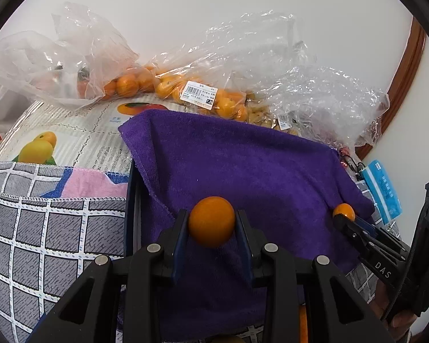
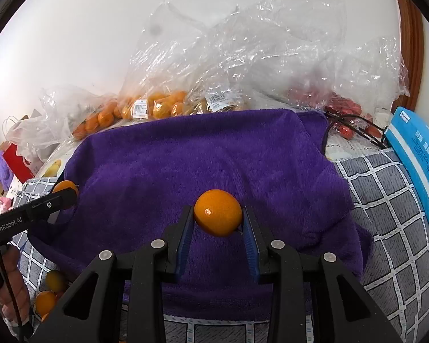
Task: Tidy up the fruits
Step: 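Lift and carry both held oranges over the purple towel tray with both tools, then lower the oranges onto the purple towel and open both tools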
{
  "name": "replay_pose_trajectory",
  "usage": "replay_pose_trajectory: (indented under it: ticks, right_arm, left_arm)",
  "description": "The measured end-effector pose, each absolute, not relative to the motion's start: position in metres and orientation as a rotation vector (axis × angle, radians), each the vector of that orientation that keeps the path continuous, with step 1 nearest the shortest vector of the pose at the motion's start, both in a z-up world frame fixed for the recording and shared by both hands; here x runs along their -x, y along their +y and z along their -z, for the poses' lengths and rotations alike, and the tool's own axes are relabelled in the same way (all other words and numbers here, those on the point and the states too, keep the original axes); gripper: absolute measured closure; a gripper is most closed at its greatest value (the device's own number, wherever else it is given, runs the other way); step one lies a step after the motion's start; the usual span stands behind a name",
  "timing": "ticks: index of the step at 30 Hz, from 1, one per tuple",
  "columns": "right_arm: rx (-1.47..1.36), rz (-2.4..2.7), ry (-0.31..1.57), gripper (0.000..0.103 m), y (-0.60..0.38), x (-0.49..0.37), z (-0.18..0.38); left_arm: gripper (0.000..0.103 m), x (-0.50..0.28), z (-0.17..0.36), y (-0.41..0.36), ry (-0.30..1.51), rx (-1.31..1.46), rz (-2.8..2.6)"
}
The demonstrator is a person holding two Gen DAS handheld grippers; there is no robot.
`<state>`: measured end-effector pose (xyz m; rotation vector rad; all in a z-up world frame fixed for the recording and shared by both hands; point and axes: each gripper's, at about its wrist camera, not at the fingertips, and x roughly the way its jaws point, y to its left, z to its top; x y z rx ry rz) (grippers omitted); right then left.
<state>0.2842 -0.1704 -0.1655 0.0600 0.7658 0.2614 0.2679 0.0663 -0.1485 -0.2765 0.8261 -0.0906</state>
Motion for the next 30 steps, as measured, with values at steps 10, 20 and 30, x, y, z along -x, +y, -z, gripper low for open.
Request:
replay_pose_trajectory:
  ticks: [10, 20, 30]
  right_arm:
    - [-0.063, -0.255, 0.797, 0.069, -0.172, -0.288, 0.171]
    - [-0.057, -0.253, 0.802, 0.069, -0.171, -0.287, 0.173]
    - [-0.092, -0.269, 0.757, 0.06, -0.176, -0.28, 0.164]
  left_arm:
    - [0.072, -0.269, 0.153, 0.063, 0.847, 0.264, 0.086]
    - [0.072, -0.269, 0.153, 0.062, 0.84, 0.248, 0.081]
    - [0.06, -0.261, 0.142, 0.064, 0.781, 0.255, 0.081]
